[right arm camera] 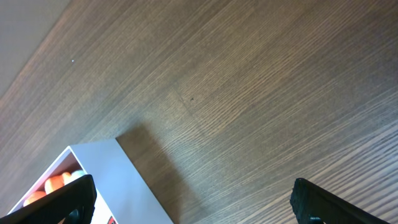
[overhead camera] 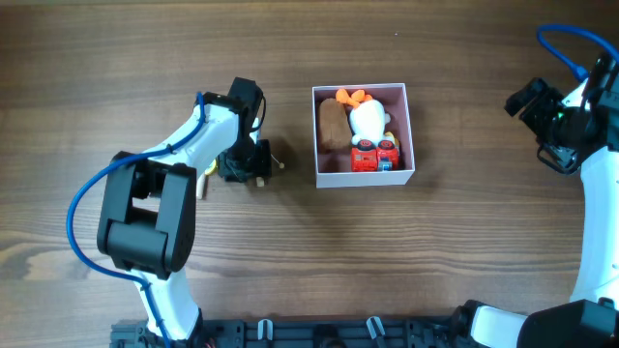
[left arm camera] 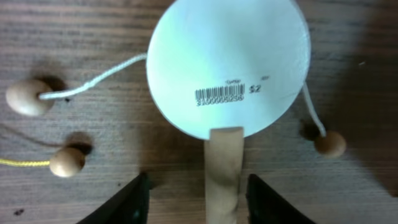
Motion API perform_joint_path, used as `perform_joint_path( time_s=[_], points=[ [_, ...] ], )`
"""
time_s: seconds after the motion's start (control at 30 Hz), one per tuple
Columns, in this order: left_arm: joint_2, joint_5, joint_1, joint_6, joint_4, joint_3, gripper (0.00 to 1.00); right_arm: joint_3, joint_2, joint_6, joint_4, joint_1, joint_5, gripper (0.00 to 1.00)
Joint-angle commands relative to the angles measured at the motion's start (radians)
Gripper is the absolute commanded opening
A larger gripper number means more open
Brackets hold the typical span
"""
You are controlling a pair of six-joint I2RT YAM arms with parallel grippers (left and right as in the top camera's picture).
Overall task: Pack container
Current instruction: 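Grasp the white rattle drum by its wooden handle with the left gripper, then move the white rattle over the box and release it inside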
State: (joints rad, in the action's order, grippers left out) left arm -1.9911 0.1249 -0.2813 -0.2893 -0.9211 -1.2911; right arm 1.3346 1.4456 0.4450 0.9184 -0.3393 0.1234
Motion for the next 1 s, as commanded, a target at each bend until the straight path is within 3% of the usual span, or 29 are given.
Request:
perform_joint_path(
  time_s=[0.0, 0.13, 0.3, 0.43, 0.53, 0.6, 0.63, 0.87, 0.97],
  points=[
    [-0.032, 0.02, -0.003, -0.014, 0.009, 0.01, 0.44, -0.001, 0.008, 0.007, -0.002, 0.001, 0.009, 1.0],
    [-0.032, 0.02, -0.003, -0.01, 0.017, 0.009, 0.18, -0.001, 0.008, 0.007, -0.002, 0.001, 0.009, 1.0],
    [-0.015, 0.02, -0.003, -0.002, -0.04, -0.035, 0.12, -0.001, 0.008, 0.007, -0.002, 0.001, 0.009, 1.0],
    [0.039, 0.021, -0.011, 0.0, -0.246, -0.224, 0.11, -0.001, 0.008, 0.007, -0.002, 0.001, 0.009, 1.0],
    [0.086, 0.028, -0.061, 0.063, -0.351, -0.394, 0.04, -0.001, 0.008, 0.007, -0.002, 0.001, 0.009, 1.0],
    [0.116, 0.035, -0.124, 0.14, -0.335, -0.462, 0.04, -0.001, 0.008, 0.007, -0.002, 0.001, 0.009, 1.0],
    [0.129, 0.035, -0.179, 0.234, -0.294, -0.471, 0.04, -0.001, 0.008, 0.007, -0.002, 0.001, 0.009, 1.0],
    [0.085, 0.027, -0.389, 0.593, -0.13, -0.47, 0.04, -0.001, 0.008, 0.007, -0.003, 0.001, 0.009, 1.0],
    [0.042, -0.01, -0.42, 0.604, -0.074, -0.469, 0.04, -0.001, 0.008, 0.007, -0.002, 0.001, 0.009, 1.0]
  ],
)
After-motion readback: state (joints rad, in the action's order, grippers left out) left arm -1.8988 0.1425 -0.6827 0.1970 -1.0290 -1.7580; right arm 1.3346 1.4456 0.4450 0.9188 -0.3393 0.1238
